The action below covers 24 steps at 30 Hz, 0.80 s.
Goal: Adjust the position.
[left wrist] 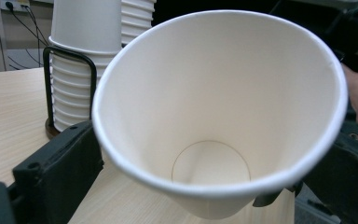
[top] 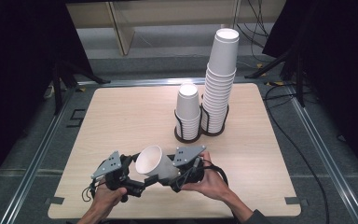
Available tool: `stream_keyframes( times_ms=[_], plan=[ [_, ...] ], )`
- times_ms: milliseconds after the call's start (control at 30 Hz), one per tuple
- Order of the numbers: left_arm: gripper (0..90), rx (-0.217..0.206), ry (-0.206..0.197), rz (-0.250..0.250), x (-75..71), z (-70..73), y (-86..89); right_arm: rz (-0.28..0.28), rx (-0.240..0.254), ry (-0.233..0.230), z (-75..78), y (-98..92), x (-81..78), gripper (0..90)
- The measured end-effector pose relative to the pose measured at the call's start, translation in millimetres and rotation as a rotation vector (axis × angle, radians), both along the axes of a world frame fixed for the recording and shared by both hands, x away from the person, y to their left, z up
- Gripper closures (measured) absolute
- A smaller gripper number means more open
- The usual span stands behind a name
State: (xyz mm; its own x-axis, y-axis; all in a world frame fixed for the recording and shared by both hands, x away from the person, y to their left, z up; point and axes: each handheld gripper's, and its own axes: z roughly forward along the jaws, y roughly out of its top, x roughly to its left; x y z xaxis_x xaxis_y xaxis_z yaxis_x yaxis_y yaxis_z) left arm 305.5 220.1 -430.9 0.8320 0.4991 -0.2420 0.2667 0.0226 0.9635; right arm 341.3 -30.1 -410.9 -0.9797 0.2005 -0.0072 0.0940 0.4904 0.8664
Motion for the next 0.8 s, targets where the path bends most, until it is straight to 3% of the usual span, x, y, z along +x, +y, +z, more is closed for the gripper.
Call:
stream_keyframes(
  times_ms=[67,267,467,800],
  plan=[
    [4.0,-0.024,-0.011,-0.004,0.1,0.2,-0.9,-0.003,0.008,0.002,-1.1,-0.2,0.8,23.6],
    [9.1,-0.031,-0.026,-0.003,-2.7,0.8,-2.9,-0.002,0.033,0.043,-8.2,6.4,-1.6,23.3],
    [9.2,-0.050,-0.036,-0.013,-3.7,0.3,-5.0,0.005,0.045,0.051,-12.1,10.4,-4.1,23.1],
    [13.9,-0.038,-0.055,-0.017,-5.6,1.7,-5.3,0.019,0.065,0.090,-17.5,15.0,-4.8,21.4]
  ],
)
